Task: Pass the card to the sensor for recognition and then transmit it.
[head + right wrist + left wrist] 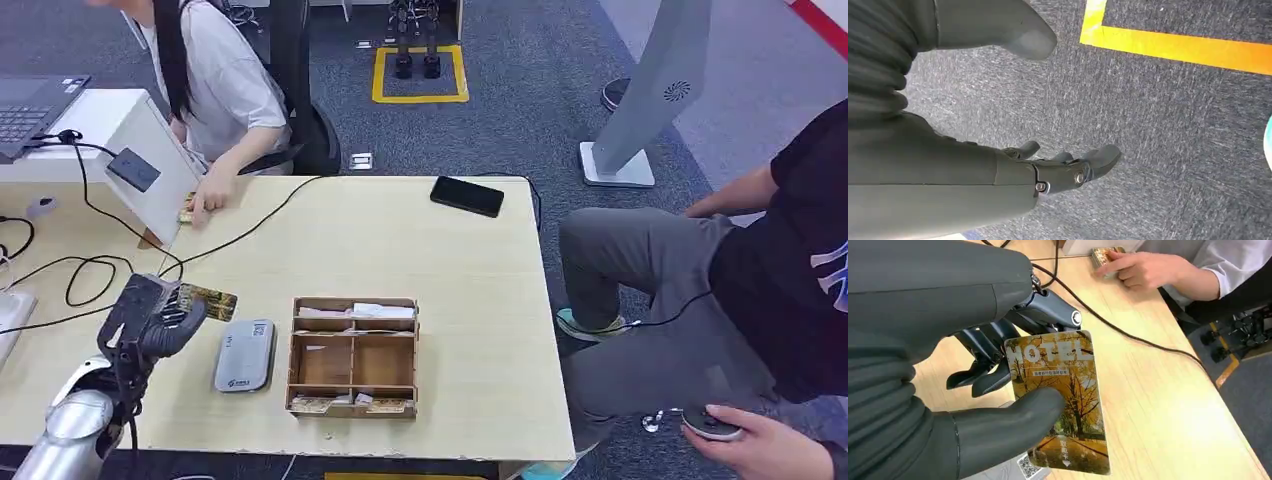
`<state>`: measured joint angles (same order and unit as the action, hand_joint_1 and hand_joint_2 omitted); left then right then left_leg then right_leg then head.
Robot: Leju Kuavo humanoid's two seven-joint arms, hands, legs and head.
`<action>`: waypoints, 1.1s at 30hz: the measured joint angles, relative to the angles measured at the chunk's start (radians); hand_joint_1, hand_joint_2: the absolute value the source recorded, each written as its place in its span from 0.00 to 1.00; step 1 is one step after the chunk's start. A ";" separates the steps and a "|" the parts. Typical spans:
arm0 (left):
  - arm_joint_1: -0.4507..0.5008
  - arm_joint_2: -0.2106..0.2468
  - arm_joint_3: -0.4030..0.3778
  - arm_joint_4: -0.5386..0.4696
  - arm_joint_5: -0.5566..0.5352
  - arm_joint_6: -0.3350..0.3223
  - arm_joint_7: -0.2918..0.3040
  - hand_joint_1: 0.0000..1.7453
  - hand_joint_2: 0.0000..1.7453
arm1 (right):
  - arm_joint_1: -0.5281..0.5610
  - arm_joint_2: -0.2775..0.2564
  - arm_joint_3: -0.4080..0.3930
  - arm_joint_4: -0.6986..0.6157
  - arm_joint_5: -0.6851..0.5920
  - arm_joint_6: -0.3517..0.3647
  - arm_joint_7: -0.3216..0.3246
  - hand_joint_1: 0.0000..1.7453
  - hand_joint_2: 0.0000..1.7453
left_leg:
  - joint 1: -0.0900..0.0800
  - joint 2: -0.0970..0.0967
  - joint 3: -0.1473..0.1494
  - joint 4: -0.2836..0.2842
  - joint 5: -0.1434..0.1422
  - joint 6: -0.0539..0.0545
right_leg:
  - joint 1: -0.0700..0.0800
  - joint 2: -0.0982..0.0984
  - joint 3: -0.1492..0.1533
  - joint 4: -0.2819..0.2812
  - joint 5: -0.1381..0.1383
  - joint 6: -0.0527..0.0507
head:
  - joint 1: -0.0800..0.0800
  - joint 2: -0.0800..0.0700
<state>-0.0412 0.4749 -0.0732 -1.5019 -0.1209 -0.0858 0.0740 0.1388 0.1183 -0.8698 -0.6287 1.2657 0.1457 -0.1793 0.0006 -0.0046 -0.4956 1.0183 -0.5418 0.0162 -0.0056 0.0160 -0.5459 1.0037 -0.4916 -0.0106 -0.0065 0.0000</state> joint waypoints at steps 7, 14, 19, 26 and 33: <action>0.001 0.000 0.000 0.004 0.000 0.000 0.000 1.00 1.00 | 0.000 -0.002 0.000 0.003 0.000 0.000 0.000 0.00 1.00 | 0.000 0.000 0.000 0.000 0.000 0.000 | 0.000 0.000 0.000 0.000 0.000 0.000 | 0.000 0.000; 0.002 -0.001 0.000 0.009 0.000 0.000 0.000 1.00 1.00 | -0.001 -0.002 0.000 0.006 0.000 0.000 0.000 0.00 1.00 | 0.000 0.000 0.000 0.000 0.000 0.000 | 0.000 0.000 0.000 0.000 0.000 0.000 | 0.000 0.000; 0.002 -0.001 0.000 0.012 0.000 0.000 0.000 1.00 1.00 | -0.002 -0.002 -0.001 0.007 0.000 0.000 0.000 0.00 1.00 | 0.000 0.000 0.000 0.000 0.000 0.000 | 0.000 0.000 0.000 0.000 0.000 0.000 | 0.000 0.000; 0.002 -0.001 0.000 0.012 0.000 0.000 0.000 1.00 1.00 | -0.002 -0.002 -0.001 0.008 0.000 0.000 0.000 0.00 1.00 | 0.000 0.000 0.000 0.000 0.000 0.000 | 0.000 0.000 0.000 0.000 0.000 0.000 | 0.000 0.000; 0.034 -0.017 -0.006 0.042 -0.209 0.035 0.043 1.00 1.00 | -0.007 -0.003 0.000 0.013 0.011 0.000 0.000 0.00 1.00 | 0.000 0.001 0.000 0.000 0.000 0.000 | 0.000 0.001 0.000 0.000 0.000 0.000 | 0.000 0.000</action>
<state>-0.0067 0.4581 -0.0789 -1.4599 -0.3303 -0.0504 0.1171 0.1318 0.1156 -0.8701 -0.6161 1.2768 0.1453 -0.1793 0.0005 -0.0039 -0.4955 1.0183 -0.5419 0.0162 -0.0057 0.0167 -0.5461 1.0036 -0.4917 -0.0106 -0.0065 0.0000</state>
